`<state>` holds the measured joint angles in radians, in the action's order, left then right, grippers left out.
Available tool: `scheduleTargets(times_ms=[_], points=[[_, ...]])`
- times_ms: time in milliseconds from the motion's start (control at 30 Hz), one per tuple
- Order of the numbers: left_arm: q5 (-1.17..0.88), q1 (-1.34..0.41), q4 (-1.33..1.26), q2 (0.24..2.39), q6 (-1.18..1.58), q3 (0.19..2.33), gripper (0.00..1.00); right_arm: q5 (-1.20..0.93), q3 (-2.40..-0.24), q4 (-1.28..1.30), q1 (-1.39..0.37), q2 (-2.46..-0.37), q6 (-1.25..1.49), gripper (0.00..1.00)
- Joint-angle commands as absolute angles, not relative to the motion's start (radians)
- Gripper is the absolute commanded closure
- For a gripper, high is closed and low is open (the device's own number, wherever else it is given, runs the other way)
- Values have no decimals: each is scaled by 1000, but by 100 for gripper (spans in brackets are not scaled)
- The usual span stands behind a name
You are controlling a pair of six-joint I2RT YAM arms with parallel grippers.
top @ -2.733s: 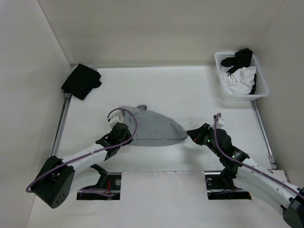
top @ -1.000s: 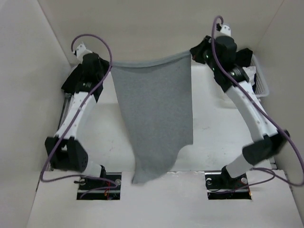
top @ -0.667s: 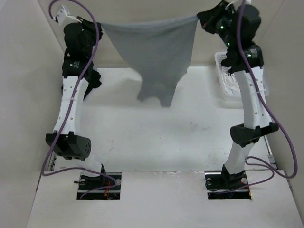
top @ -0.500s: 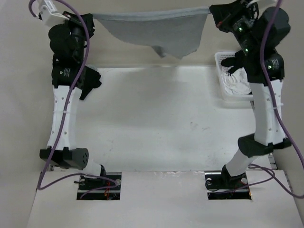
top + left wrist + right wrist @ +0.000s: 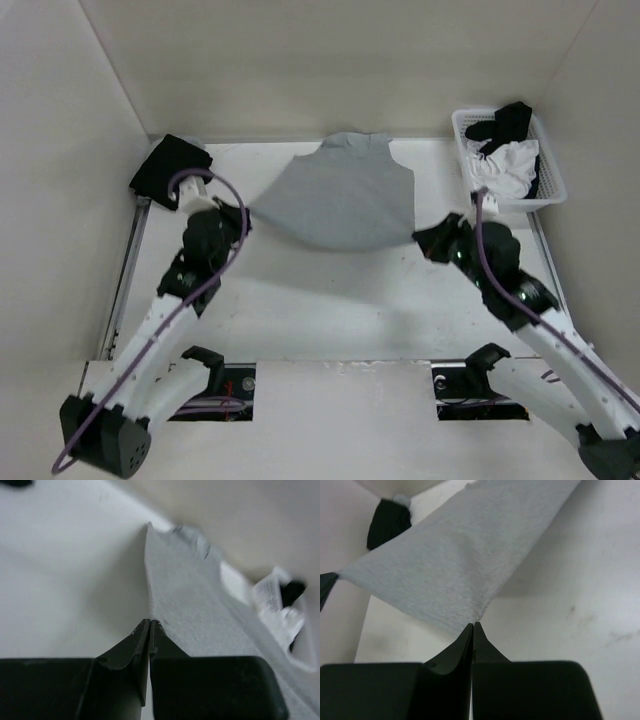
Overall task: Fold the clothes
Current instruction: Flatten the tank top out, then fold the tank top
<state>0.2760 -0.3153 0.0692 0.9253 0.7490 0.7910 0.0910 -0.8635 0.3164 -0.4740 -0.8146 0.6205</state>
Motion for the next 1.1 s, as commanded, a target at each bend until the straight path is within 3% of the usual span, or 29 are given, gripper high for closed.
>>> scheduleTargets(times_ms=[0,133,300,433,500,667,833,1067], points=[[391,-389,105,673,756,616,100,219,-718,322,-602,-564,716,100],[414,-464,390,389,824,482,100,242,-563,500,-818,-361,862,100],[416,-553,714,186,951,479,100,307,-488,687,-1126,-302,1089,100],[512,-662,762,187,1048,492,100,493,-472,672,-1384,-363,1215,100],[560,-685,683,248,1033,488,100,563,-494,647,-1412,-437,1204,100],[574,-662,297,587,879,552,99,520,-574,473,-1131,-624,972,100],[454,-446,-56,1077,781,751,100,263,-659,195,-677,-791,729,100],[338,-311,-107,1702,769,1305,100,-50,-885,-84,-201,-1262,729,100]])
